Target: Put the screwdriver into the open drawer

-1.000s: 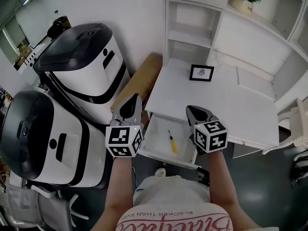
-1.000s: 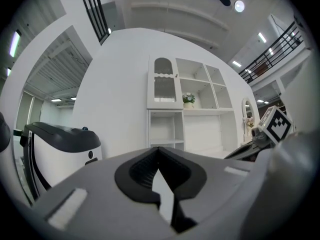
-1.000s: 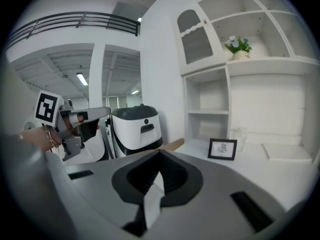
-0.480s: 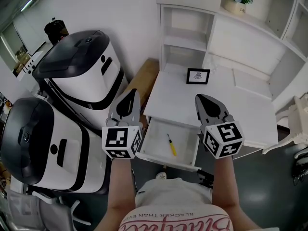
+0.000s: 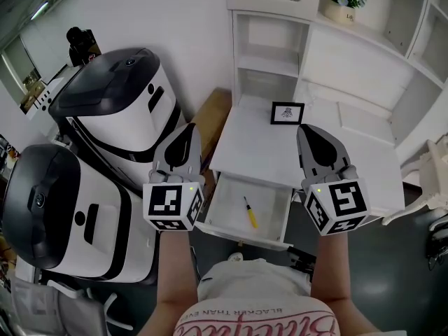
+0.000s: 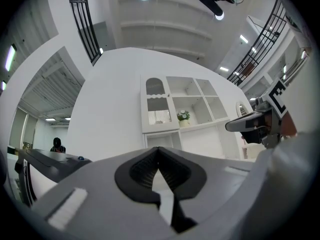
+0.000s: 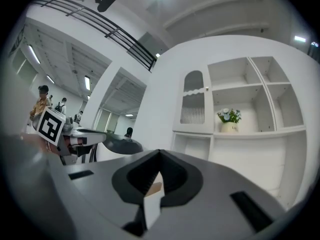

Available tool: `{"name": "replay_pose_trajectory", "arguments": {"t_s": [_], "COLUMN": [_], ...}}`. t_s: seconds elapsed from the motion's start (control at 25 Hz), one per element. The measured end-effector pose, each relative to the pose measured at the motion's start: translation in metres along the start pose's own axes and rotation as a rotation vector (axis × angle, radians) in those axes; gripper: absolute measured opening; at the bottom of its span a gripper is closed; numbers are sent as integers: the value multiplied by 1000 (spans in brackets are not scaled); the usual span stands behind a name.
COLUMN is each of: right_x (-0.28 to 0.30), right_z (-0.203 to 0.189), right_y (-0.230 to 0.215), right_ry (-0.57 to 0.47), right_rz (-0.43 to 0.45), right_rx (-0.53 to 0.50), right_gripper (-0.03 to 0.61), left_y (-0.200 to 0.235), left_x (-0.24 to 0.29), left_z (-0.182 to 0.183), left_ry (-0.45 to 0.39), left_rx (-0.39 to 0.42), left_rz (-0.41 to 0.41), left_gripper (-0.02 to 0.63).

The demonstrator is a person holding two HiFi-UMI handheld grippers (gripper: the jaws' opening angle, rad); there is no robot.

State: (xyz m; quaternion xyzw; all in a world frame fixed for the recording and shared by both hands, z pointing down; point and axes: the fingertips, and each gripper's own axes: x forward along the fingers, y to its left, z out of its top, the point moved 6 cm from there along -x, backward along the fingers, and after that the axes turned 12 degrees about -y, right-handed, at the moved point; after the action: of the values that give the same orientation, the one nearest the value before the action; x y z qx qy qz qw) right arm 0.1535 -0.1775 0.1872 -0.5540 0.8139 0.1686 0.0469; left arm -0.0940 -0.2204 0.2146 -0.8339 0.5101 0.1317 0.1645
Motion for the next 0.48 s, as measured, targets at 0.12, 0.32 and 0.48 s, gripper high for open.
{"name": "replay_pose_trajectory", "arguments": {"t_s": [0.12, 0.32, 0.48], "right_x": [-1, -4, -8], "right_z": [2, 3, 5], "right_y": [1, -3, -8], "right_ry": [-8, -14, -31], "right_rz": [0, -3, -4], "right_rx": [4, 11, 19], "right_gripper": [6, 6, 6], "left_y": [-1, -1, 0], "left_x": [0, 0, -1], "left_z": [4, 5, 3], "left_ry": [-8, -7, 1], "left_rx": [5, -12, -5], "left_rz": [-4, 3, 10], "left_gripper": [9, 9, 9]}}
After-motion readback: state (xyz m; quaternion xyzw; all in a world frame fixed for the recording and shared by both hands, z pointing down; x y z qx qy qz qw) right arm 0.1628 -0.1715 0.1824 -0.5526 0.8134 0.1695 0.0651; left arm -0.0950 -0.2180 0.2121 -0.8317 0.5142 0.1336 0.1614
